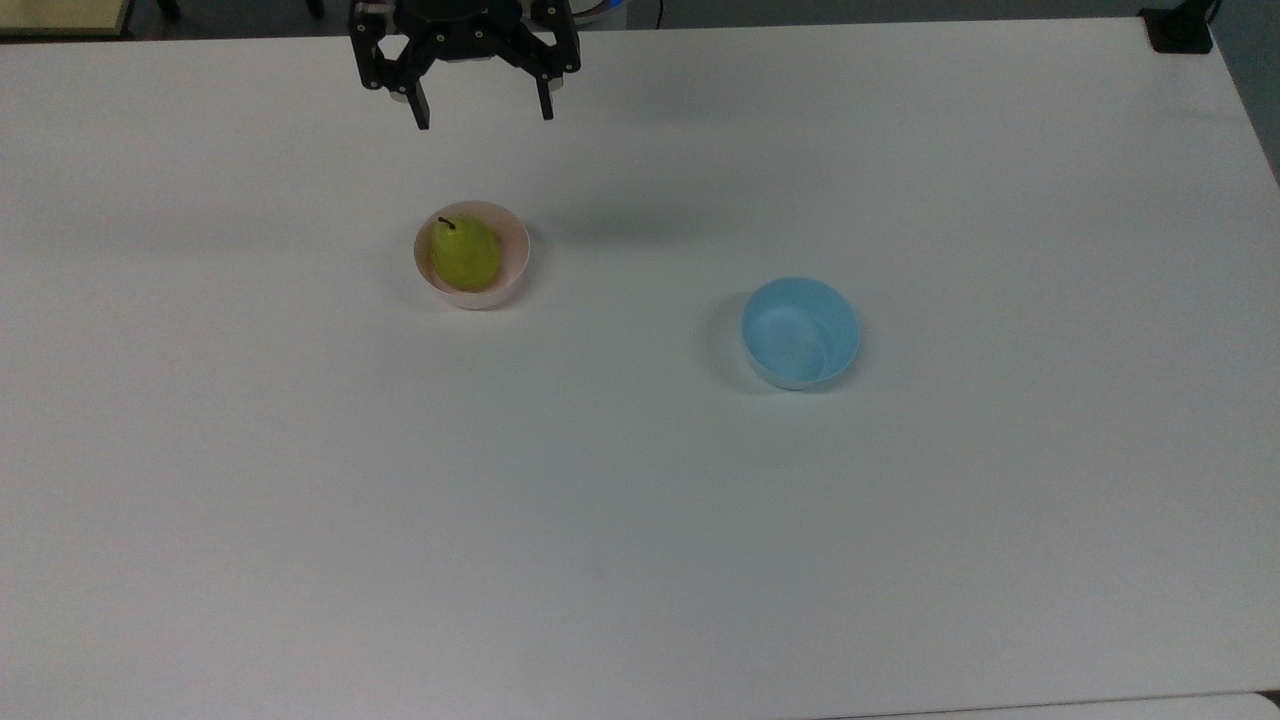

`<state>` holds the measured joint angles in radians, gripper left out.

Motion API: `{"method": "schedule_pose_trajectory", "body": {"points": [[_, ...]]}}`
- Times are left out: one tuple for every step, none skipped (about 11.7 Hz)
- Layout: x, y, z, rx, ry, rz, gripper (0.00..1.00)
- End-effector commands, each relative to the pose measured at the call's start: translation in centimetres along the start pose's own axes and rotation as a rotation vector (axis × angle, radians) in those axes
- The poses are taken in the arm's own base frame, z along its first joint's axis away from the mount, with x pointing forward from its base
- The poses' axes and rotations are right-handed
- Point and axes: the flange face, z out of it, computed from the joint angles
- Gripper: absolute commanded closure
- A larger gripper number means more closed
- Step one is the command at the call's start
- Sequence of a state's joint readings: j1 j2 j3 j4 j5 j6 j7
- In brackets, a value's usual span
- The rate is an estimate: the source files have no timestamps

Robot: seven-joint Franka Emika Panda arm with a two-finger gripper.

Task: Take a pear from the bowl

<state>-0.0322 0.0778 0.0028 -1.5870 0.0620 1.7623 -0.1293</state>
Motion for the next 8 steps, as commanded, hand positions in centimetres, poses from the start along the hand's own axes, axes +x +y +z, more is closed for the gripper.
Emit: {"method": "schedule_pose_trajectory", "body": {"points": [[-0.62,-0.78,-0.28,0.014,-0.018,0.010,0.00],[-0.59,-0.77,-0.19,0.015,-0.020,0.010,0.00],[-0.59,-0.77,-0.19,0.015,-0.020,0.010,0.00],[-0.62,-0.78,-0.28,0.014,-0.018,0.008,0.00],[-0.62,-0.78,-0.28,0.014,-0.018,0.008,0.00],[-0.61,-0.76,-0.17,0.013,-0.021,0.008,0.00],[-0.59,-0.85,-0.18,0.013,-0.020,0.006,0.00],[-0.60,-0.76,-0.19,0.013,-0.020,0.002,0.00]]}}
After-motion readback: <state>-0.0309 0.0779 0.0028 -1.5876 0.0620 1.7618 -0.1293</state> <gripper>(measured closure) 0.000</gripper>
